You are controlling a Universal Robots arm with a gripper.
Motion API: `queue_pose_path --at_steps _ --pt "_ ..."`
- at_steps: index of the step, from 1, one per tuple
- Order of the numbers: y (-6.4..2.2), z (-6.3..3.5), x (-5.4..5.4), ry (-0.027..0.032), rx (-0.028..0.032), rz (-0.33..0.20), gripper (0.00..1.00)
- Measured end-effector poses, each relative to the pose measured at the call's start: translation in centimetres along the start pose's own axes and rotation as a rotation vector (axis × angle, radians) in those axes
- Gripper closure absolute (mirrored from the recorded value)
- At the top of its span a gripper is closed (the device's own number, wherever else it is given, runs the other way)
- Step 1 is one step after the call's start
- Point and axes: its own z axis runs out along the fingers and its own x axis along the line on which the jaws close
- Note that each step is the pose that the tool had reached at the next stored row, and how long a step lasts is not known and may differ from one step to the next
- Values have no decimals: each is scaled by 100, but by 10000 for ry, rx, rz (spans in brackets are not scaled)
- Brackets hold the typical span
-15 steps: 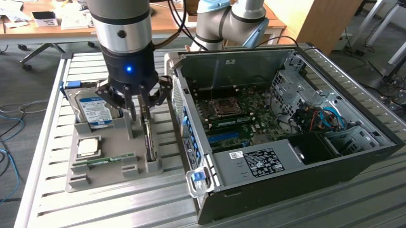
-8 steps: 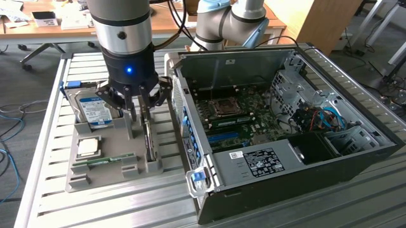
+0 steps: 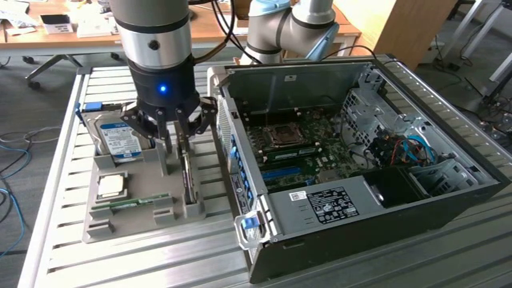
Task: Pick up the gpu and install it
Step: 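Pick up the gpu and move the gpu toward the slot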
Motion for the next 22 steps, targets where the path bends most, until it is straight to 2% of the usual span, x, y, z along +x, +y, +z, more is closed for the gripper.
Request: queue_pose_path --at_steps 11,22 --pt "-5 96 2 0 -1 1 64" --pt "-8 136 3 0 1 0 64"
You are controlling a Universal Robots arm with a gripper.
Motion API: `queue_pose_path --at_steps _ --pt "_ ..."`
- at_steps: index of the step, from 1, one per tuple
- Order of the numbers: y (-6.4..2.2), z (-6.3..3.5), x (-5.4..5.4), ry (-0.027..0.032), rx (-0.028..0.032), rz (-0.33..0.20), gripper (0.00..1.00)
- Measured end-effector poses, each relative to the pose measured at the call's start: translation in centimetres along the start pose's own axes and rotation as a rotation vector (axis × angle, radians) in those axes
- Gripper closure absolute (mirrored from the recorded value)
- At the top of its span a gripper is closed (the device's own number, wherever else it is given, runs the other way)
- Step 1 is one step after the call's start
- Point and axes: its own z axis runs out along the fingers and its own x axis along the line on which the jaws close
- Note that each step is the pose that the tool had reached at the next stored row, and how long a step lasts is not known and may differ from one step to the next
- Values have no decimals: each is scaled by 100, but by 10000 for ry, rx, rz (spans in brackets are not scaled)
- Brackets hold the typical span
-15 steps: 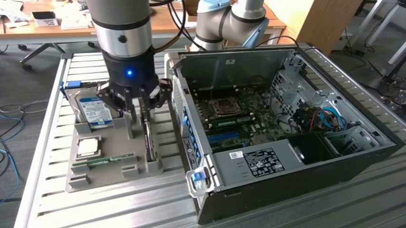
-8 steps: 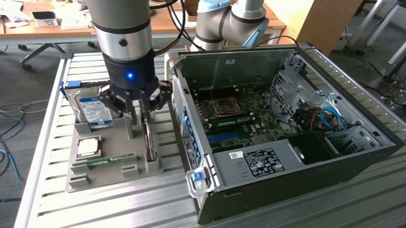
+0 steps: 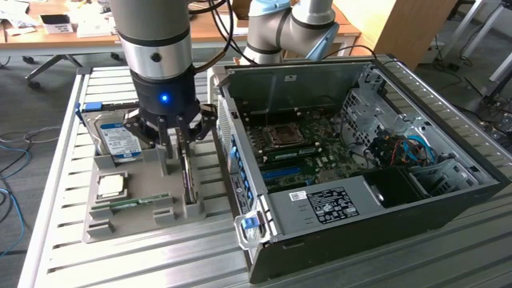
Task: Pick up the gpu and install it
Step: 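Pick up the gpu and move the gpu toward the slot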
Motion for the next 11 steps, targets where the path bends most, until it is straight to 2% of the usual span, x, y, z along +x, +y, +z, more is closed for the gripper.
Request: queue_pose_path --at_steps 11 --pt "-1 23 0 -1 -2 0 64"
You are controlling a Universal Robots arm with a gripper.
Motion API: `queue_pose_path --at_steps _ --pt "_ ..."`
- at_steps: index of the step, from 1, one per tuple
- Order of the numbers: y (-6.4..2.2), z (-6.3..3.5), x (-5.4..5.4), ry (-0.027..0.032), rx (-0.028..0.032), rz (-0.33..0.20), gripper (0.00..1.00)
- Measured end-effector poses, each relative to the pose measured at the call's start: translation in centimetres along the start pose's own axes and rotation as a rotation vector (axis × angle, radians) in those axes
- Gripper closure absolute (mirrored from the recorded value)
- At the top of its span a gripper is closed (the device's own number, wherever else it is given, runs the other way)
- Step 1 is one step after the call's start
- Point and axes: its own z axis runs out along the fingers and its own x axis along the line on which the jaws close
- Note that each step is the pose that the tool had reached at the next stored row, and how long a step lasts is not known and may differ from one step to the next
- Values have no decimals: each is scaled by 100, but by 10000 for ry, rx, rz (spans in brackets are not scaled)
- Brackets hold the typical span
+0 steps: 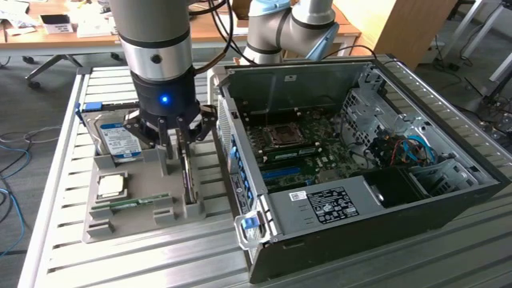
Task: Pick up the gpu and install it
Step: 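Pick up the gpu and move the gpu toward the slot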
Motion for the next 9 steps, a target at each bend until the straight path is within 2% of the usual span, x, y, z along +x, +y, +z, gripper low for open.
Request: queue_pose_path --at_steps 9 --pt "-6 108 3 2 1 1 64"
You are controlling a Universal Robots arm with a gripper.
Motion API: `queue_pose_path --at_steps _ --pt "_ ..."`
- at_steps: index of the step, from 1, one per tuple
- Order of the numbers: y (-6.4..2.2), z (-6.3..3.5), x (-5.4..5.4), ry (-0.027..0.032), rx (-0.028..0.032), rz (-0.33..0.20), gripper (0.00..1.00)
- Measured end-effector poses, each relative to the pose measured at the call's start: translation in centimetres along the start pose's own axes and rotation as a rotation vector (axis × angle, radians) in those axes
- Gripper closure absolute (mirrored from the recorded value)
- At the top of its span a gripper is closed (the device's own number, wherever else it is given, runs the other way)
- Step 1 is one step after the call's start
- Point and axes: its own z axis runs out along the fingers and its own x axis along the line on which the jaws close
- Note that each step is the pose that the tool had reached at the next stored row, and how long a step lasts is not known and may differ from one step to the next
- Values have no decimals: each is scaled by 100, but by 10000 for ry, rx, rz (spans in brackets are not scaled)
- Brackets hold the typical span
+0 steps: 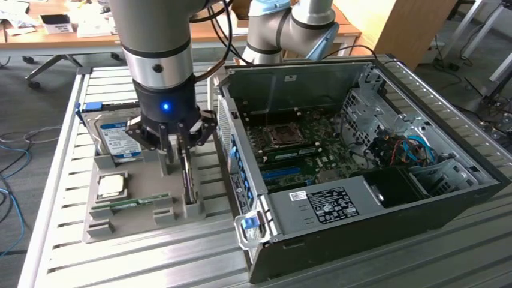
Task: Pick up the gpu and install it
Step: 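Pick up the gpu and move the gpu toward the slot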
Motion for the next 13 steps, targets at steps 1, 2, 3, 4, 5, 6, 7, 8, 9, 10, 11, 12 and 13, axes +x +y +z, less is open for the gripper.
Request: queue_pose_path --at_steps 1,2,3,4,5,6,7,8,9,10,11,12,13 --pt "0 0 0 1 1 0 64" --pt "0 0 0 1 1 0 64" --pt "0 2 0 -1 0 0 64" --pt "0 4 -5 0 0 0 64" --pt "0 4 -5 -1 0 0 64" --pt "0 4 -5 -1 0 0 64" --pt "0 7 -5 0 0 0 64" --pt "0 13 -6 -2 -2 0 64" --pt "0 21 -5 -2 -2 -1 64" --pt "-1 30 -5 -1 -1 0 64" --pt "-2 40 -4 -1 0 0 64" --pt "-2 47 -4 -1 0 0 64" --pt "-2 49 -4 0 1 -1 64"
